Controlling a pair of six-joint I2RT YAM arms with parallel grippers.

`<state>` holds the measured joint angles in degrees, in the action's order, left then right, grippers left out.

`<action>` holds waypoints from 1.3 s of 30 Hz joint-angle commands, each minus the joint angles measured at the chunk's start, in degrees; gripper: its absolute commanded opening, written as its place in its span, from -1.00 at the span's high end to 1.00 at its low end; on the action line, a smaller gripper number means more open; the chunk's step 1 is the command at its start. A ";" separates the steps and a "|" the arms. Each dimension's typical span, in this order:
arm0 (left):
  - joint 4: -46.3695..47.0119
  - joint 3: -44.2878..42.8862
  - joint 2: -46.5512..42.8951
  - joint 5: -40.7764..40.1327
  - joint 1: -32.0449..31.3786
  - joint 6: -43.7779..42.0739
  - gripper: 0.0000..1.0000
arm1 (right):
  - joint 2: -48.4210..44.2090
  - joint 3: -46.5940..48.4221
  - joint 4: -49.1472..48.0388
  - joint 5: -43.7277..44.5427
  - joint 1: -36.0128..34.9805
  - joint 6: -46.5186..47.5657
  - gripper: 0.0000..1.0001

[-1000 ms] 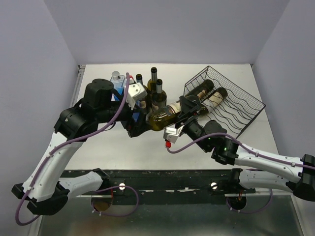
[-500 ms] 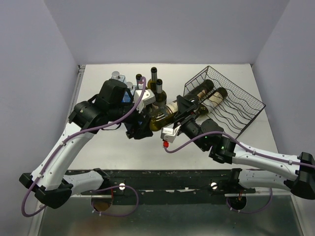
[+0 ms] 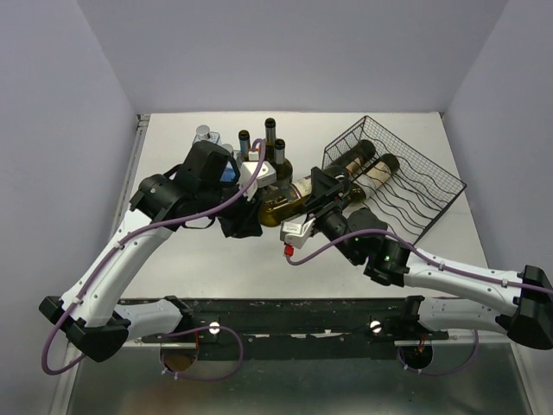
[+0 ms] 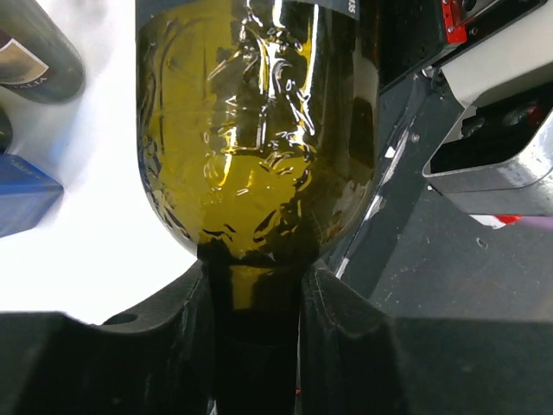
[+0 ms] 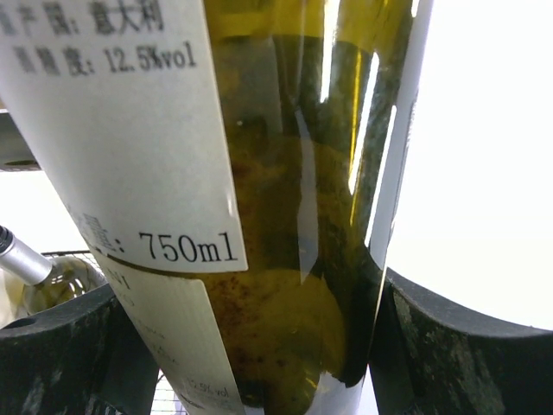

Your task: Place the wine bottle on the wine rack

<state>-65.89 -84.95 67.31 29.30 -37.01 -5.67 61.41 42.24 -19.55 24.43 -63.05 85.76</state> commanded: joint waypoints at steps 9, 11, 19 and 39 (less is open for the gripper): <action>7.96 -3.03 0.02 -6.78 -0.95 4.35 1.00 | -4.19 2.15 -8.15 -2.89 -0.50 -5.07 -1.00; 9.28 -4.43 -0.86 -10.21 -0.87 5.23 1.00 | -4.45 1.36 -6.03 -2.37 -0.50 -4.02 -1.00; 13.06 -9.88 -2.89 -16.90 -0.87 5.41 1.00 | -7.44 -0.23 -0.76 -1.22 -0.50 -4.19 -1.00; 34.14 16.20 -5.08 -13.65 -9.38 11.37 1.00 | -18.35 17.77 4.51 -0.36 -0.41 -49.42 -1.00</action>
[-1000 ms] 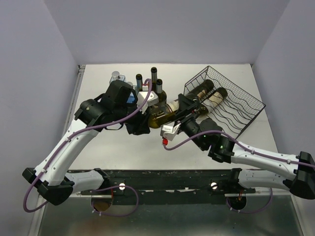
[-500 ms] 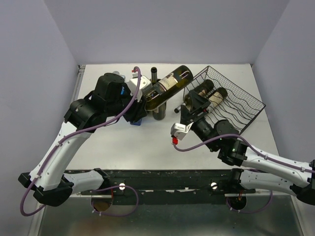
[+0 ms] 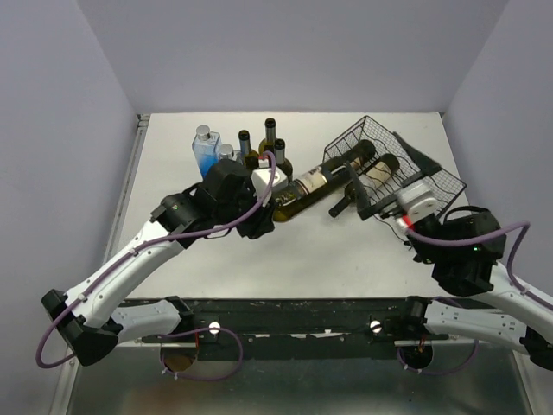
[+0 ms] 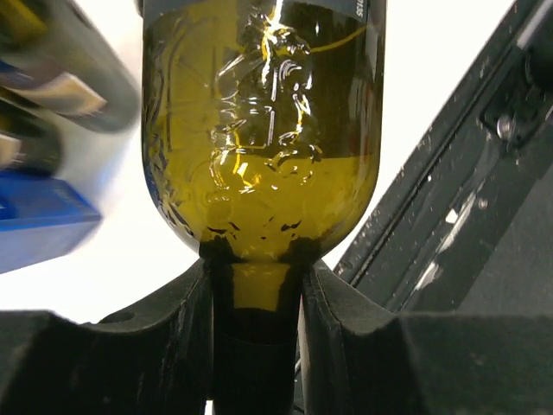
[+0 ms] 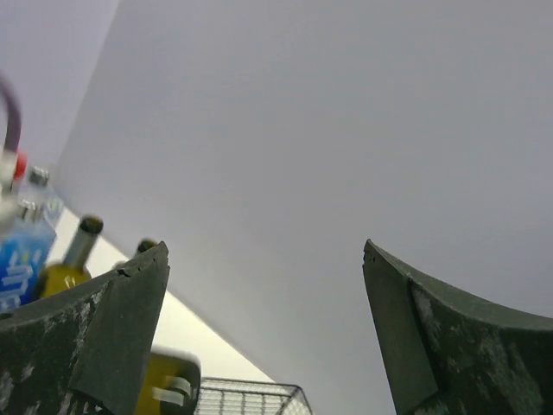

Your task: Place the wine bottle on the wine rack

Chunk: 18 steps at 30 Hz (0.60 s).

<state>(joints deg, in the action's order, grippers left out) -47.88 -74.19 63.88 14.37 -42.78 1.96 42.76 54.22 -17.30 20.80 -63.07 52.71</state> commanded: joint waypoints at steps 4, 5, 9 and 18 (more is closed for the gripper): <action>27.63 13.35 -0.25 1.19 -6.95 9.28 1.00 | 2.32 11.61 7.10 8.64 -0.48 -24.39 -1.00; 29.75 14.77 0.89 0.23 -7.66 11.12 1.00 | 2.15 11.87 7.28 8.91 -0.48 -25.36 -1.00; 35.04 16.89 7.29 -8.28 -10.99 16.40 1.00 | 1.19 10.83 7.37 9.08 -0.39 -27.13 -1.00; 37.94 9.86 22.86 -11.90 -17.33 12.02 1.00 | -0.92 8.71 7.72 11.81 -0.39 -27.75 -1.00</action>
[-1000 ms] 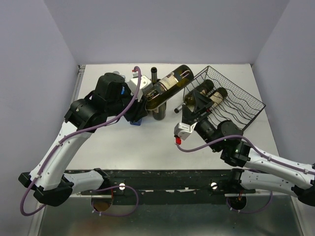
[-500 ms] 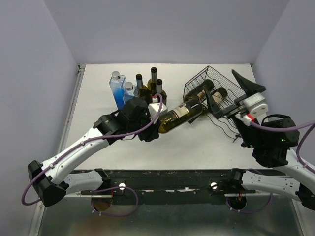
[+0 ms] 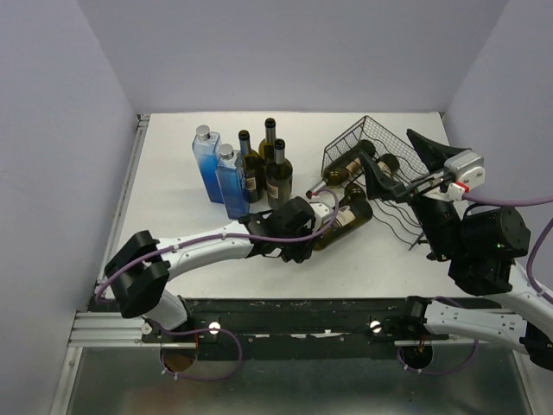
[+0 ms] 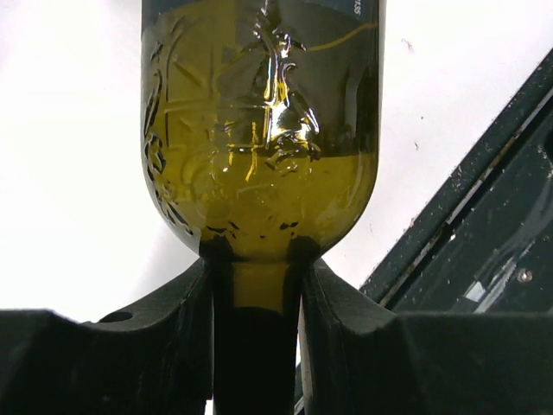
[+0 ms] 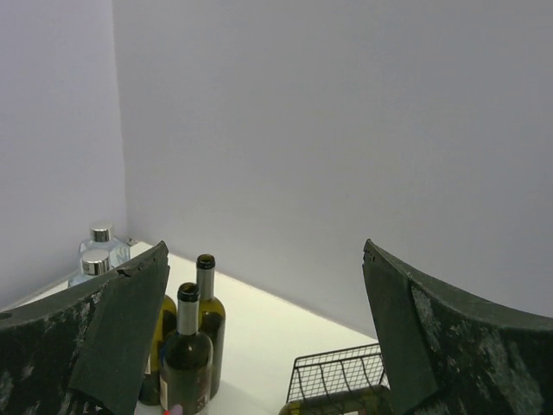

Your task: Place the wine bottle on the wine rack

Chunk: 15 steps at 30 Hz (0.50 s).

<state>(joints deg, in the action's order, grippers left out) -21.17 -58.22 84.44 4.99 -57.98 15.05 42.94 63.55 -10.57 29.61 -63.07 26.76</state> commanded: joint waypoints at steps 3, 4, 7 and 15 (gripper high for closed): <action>11.76 -8.57 5.37 -2.18 -2.93 -0.64 1.00 | -1.63 -0.71 1.86 3.62 -0.39 -2.42 -1.00; 12.03 -9.28 6.34 -2.01 -3.11 -0.29 1.00 | -2.06 -0.79 2.30 3.79 -0.39 -2.68 -1.00; 12.73 -11.82 9.94 -1.13 -3.29 0.51 1.00 | -2.60 -0.97 2.83 4.14 -0.48 -3.30 -1.00; 12.64 -16.05 16.01 -3.24 -3.55 -1.60 1.00 | -3.21 -0.36 4.06 4.94 -0.48 -2.86 -1.00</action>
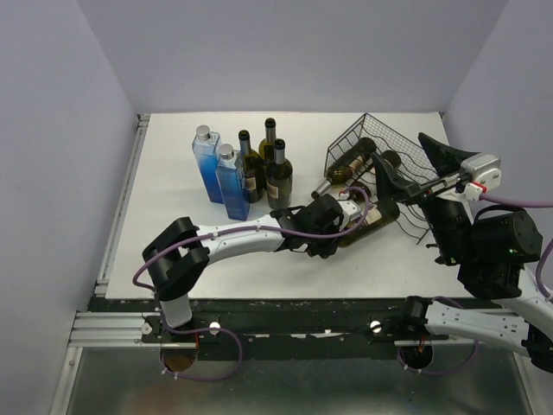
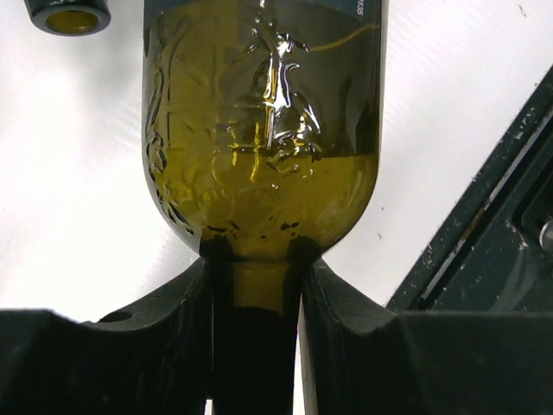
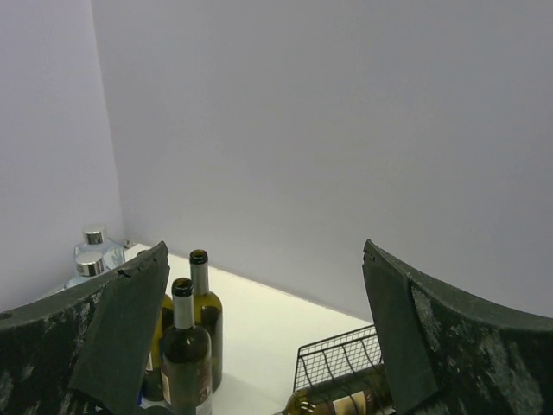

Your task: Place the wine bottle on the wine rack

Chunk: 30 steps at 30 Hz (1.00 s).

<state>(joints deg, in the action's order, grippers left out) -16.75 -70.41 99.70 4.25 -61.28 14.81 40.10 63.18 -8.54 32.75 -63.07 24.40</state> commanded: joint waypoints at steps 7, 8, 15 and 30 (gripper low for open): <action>9.81 -2.10 1.20 -1.44 -0.95 -2.68 1.00 | -0.11 -0.42 2.56 2.05 -0.48 -0.23 -1.00; 9.81 -2.36 1.63 -0.92 -0.95 -2.68 1.00 | -0.02 -0.51 2.65 2.05 -0.48 -0.41 -1.00; 8.76 -8.59 6.02 -0.73 -0.95 -0.75 1.00 | 0.07 -1.13 2.91 2.05 -0.39 -1.81 -1.00; 14.02 -19.14 18.50 -6.62 -0.95 12.43 1.00 | -0.81 0.28 6.78 3.55 -0.39 -6.47 -1.00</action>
<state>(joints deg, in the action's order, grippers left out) -12.75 -85.14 116.90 2.33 -61.95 22.35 39.97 62.54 -3.49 34.24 -63.07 20.29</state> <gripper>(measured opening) 0.435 0.996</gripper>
